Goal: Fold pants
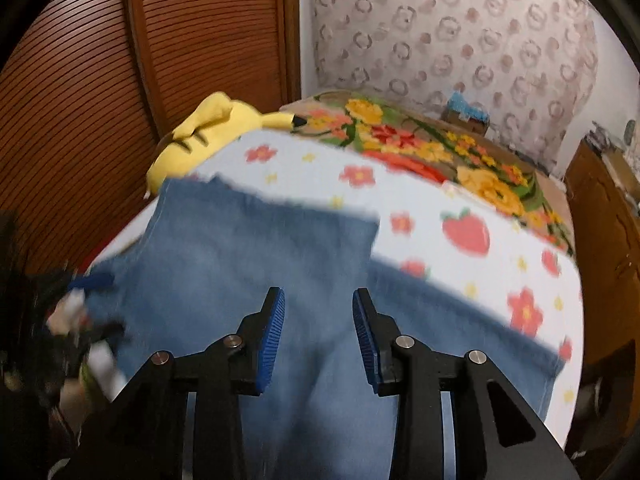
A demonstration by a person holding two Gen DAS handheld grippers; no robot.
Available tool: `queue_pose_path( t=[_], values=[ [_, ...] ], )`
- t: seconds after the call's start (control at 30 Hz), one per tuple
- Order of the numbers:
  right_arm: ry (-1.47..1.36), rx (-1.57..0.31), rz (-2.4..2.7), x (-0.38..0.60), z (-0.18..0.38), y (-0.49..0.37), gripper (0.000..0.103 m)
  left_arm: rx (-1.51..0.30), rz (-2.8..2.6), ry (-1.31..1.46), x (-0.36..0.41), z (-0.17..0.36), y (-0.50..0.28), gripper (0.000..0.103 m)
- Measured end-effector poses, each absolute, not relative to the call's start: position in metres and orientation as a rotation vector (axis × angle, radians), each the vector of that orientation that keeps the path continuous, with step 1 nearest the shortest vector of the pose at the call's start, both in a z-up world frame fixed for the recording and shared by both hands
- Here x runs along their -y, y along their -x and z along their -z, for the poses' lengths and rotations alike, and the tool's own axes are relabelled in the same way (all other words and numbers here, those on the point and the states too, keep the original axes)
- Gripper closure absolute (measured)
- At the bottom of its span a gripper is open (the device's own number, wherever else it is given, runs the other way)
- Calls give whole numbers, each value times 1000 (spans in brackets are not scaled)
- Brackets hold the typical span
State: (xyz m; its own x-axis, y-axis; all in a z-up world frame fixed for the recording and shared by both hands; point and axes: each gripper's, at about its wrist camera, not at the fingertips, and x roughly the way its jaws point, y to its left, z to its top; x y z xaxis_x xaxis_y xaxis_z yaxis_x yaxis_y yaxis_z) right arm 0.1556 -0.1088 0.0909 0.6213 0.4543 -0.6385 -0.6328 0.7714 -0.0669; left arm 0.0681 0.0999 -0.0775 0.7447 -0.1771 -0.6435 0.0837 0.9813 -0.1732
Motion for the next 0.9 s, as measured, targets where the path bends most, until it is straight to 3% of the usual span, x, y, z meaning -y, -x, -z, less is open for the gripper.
queue_pose_path(
  t=[0.37,0.43,0.5,0.77,0.9],
  values=[
    [261,-747,-712,124,-40,-107,67,-765,100,104,-97,94,-72,32],
    [263,-747,-715,124,-38,-103,76,-775,94,99,-97,97,-73,32],
    [264,-745,-719,124,-37,-101,93,-778,88,93,-97,98,-73,32],
    [209,-674,-741,148,-38,-71,97,-783,60,88,-98,102,-74,32],
    [187,-710,-742,159,-12,-61,97,-792,35,91,-103,107,-76,32]
  ],
)
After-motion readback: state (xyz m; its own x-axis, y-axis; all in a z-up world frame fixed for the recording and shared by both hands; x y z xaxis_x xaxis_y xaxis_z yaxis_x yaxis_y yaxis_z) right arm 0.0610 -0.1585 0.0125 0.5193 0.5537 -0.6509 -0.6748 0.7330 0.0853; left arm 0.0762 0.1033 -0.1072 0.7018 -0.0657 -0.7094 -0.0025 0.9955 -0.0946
